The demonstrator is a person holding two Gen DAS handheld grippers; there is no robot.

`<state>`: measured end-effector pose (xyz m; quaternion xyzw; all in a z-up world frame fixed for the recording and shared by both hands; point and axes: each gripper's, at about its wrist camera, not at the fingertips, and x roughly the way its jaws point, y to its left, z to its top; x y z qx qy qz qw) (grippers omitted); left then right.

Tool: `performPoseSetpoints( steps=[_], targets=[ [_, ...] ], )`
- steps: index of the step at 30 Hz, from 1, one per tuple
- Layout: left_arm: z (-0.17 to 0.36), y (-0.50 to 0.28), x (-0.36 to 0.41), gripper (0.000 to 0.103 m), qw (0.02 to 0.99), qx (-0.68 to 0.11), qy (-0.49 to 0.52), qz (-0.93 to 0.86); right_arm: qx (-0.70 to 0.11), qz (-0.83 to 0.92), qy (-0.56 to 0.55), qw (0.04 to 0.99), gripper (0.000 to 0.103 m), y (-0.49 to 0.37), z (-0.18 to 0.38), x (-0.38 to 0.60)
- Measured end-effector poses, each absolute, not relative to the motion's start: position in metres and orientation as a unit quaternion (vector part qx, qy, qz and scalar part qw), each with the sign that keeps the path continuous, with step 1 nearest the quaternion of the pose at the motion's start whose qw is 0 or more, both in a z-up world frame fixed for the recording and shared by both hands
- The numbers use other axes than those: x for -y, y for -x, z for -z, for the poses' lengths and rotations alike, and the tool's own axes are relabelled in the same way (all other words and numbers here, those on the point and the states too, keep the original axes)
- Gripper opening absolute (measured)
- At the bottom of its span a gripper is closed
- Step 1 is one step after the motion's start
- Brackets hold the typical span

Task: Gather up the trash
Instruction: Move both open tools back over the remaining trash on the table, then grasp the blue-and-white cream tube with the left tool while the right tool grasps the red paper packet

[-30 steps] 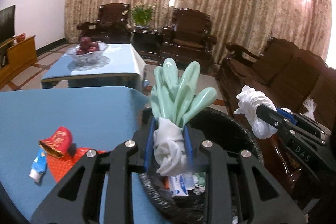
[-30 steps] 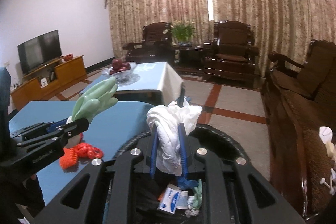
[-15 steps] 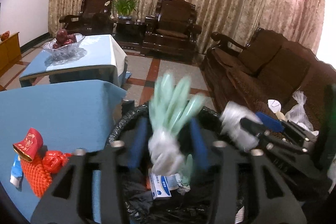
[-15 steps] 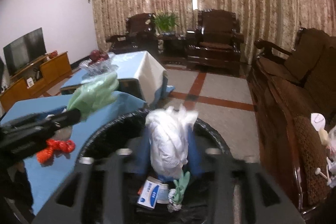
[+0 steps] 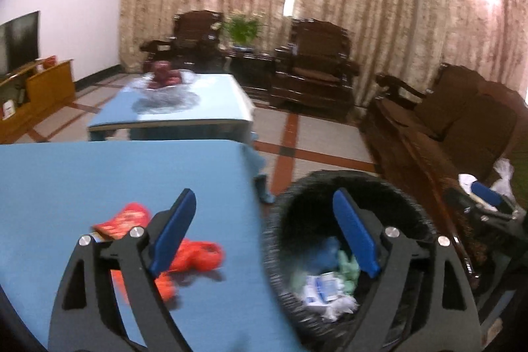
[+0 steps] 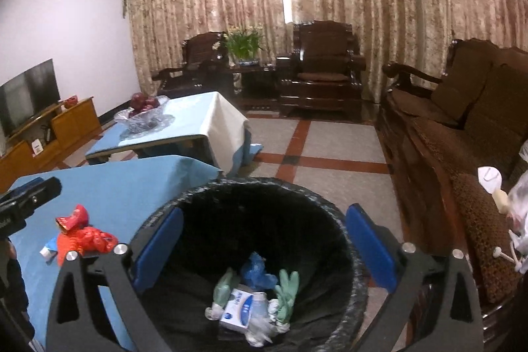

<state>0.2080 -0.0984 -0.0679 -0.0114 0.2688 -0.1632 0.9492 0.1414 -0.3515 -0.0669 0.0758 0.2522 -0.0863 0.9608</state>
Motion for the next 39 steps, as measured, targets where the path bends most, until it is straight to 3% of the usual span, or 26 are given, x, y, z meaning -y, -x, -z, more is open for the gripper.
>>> performPoseSetpoints(
  steps=[17,25,32,39],
  targets=[
    [0.091,-0.178,-0.077,0.084,0.957,-0.289,0.028,-0.019,-0.269,-0.076,-0.056,0.959,0.097,-0.177,0.086,0.192],
    [0.124,-0.184,-0.099,0.084,0.948,-0.316,0.026,-0.025,-0.263,-0.107,-0.042,0.958,0.096,-0.192,0.105,0.140],
    [0.152,-0.200,-0.109,0.082,0.939,-0.340,0.029,-0.030,-0.271,-0.125,-0.029,0.954,0.086,-0.204,0.119,0.121],
    [0.184,-0.225,-0.113,0.077,0.926,-0.376,0.029,-0.026,-0.291,-0.127,-0.023,0.948,0.082,-0.215,0.137,0.113]
  ],
)
